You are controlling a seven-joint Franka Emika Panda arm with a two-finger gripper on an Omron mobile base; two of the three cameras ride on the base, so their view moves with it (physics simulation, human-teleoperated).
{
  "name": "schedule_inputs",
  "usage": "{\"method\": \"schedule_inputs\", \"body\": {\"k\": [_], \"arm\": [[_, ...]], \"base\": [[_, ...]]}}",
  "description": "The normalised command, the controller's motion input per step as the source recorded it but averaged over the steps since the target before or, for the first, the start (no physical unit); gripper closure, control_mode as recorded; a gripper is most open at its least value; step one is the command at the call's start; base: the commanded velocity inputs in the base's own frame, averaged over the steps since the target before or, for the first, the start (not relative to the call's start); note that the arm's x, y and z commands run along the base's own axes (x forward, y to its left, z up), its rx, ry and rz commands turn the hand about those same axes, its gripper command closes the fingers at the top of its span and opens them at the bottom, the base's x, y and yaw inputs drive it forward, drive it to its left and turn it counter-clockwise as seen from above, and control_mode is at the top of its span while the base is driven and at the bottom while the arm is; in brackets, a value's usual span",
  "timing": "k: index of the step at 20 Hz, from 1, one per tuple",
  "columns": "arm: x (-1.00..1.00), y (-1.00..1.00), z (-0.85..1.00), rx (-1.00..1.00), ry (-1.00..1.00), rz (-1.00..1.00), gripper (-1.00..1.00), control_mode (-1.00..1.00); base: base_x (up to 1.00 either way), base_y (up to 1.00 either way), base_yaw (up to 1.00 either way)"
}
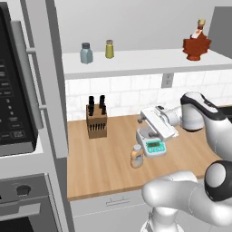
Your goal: Put the shaker and condiment bottle from the counter next to their counterparts in the cabinet.
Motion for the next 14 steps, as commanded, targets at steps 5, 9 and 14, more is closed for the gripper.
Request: {"method": "schedule_inputs", "body": {"k": [5,9,14], "arm": [[-0.11,0.0,-0.46,-0.05,0.0,0.0,-1.0,-1.0],[-0.01,0.0,-0.46,-0.03,0.0,0.0,-1.0,-1.0],[-0.08,0.0,-0.31,-0.01,-0.01,0.0,-1.0,-1.0]], "base": [[0.0,0.0,0.0],[0.0,0.0,0.0],[0.0,0.0,0.0]]}}
